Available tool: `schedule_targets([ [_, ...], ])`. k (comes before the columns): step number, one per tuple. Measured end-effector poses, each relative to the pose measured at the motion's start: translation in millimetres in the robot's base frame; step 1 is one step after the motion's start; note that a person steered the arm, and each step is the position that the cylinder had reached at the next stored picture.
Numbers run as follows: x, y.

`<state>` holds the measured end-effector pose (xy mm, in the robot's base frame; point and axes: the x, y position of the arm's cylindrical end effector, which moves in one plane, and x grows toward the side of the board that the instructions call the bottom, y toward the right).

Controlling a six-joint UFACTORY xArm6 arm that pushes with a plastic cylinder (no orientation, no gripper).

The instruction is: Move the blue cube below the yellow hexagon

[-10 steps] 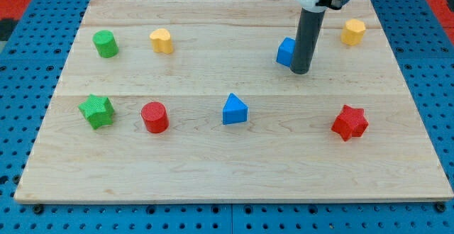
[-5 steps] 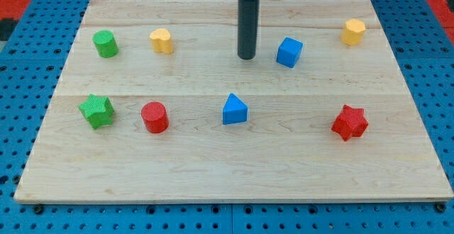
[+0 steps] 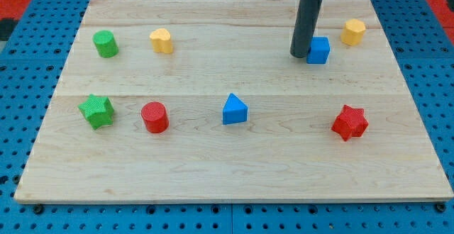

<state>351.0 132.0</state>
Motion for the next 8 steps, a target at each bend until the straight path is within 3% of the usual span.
schedule_targets([
  [3,1.7,44.8],
  [8,10.4,62.3],
])
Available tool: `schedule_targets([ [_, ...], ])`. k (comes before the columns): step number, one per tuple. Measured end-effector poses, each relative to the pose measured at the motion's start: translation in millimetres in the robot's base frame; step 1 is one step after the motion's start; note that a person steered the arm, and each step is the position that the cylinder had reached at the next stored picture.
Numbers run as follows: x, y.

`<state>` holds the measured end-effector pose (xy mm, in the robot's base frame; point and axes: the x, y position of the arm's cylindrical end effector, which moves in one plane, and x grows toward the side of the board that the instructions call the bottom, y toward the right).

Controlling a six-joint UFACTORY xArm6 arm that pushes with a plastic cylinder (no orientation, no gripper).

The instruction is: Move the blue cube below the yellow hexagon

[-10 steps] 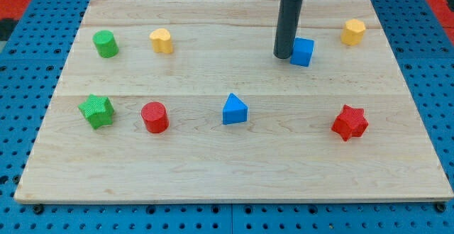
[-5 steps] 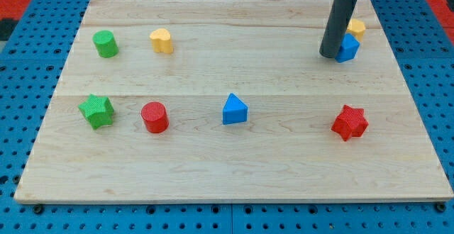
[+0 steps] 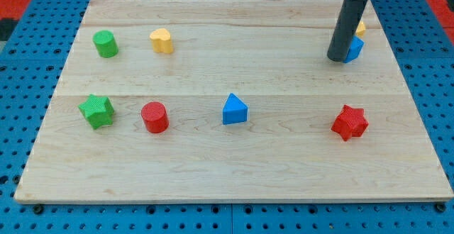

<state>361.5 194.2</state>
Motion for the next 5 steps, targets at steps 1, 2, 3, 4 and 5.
schedule_targets([
  [1,0.0,-16.0],
  [2,-3.5,-39.6],
  [3,-12.0,-39.7],
  [4,-17.3,-18.3],
  [5,-16.7,-18.3],
])
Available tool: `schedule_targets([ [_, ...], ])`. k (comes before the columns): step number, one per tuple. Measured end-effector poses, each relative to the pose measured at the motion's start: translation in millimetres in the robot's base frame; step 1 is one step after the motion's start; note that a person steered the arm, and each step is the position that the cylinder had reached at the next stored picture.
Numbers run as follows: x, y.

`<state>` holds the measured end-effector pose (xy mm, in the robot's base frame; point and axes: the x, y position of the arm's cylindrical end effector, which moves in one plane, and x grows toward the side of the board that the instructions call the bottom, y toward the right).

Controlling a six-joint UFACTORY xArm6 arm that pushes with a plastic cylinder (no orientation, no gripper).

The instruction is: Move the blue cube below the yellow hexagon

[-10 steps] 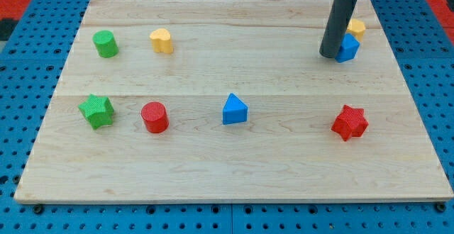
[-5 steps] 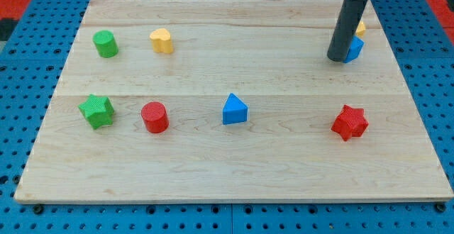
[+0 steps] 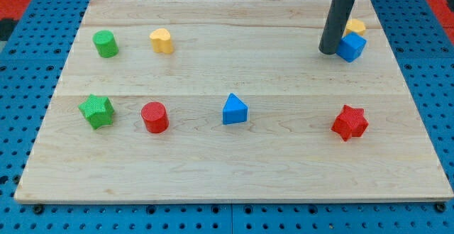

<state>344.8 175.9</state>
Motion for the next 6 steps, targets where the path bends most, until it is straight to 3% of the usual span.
schedule_targets([
  [1,11.4,6.3],
  [3,-12.9,-6.5],
  [6,-11.9,12.4],
])
